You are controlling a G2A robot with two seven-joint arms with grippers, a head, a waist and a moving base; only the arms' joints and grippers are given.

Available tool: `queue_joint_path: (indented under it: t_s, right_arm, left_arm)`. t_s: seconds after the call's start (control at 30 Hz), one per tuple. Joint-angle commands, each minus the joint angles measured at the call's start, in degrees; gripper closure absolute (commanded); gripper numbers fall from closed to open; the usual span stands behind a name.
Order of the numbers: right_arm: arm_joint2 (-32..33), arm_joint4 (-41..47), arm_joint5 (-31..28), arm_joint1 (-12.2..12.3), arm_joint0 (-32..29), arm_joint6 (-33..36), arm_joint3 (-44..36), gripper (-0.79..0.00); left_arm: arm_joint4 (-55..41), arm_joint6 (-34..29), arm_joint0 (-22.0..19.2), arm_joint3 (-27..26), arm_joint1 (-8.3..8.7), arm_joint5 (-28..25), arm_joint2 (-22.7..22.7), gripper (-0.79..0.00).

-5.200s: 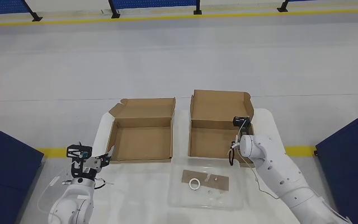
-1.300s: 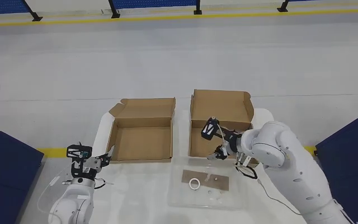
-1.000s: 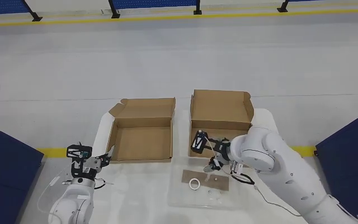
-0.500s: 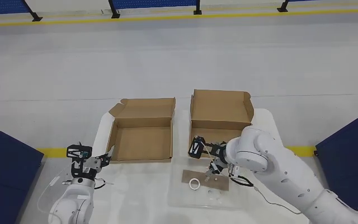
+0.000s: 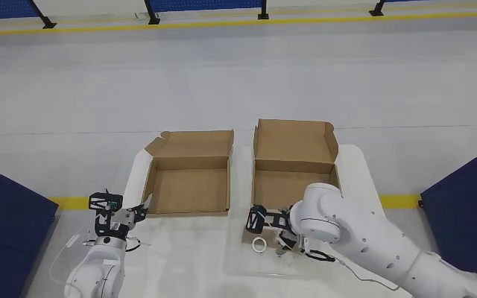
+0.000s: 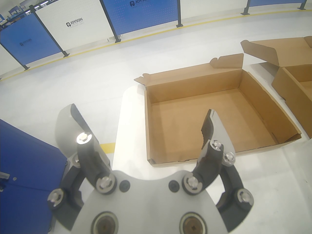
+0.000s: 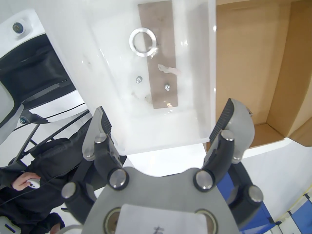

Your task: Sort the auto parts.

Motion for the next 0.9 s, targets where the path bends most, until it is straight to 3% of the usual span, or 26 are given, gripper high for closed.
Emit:
queue_joint_path:
  t_s: [0.0,0.27,0.87]
  right_arm:
    - [0.0,0.0,0.0,0.0,0.0,0.0,0.0,-0.785]
    - [-0.7,-1.6,-0.4,0.0,-0.6,-0.5,0.5,-0.785]
    - [-6.5,-2.4,-1.3,-2.5,0.4,-2.2,9.7,-0.785]
  left_arm:
    - [0.0,0.0,0.0,0.0,0.00,0.0,0.0,-0.785]
    - [0.0,0.0,0.0,0.0,0.00,0.0,0.0,-0.785]
    - [0.0,0.0,0.0,0.0,0.00,0.0,0.0,-0.785]
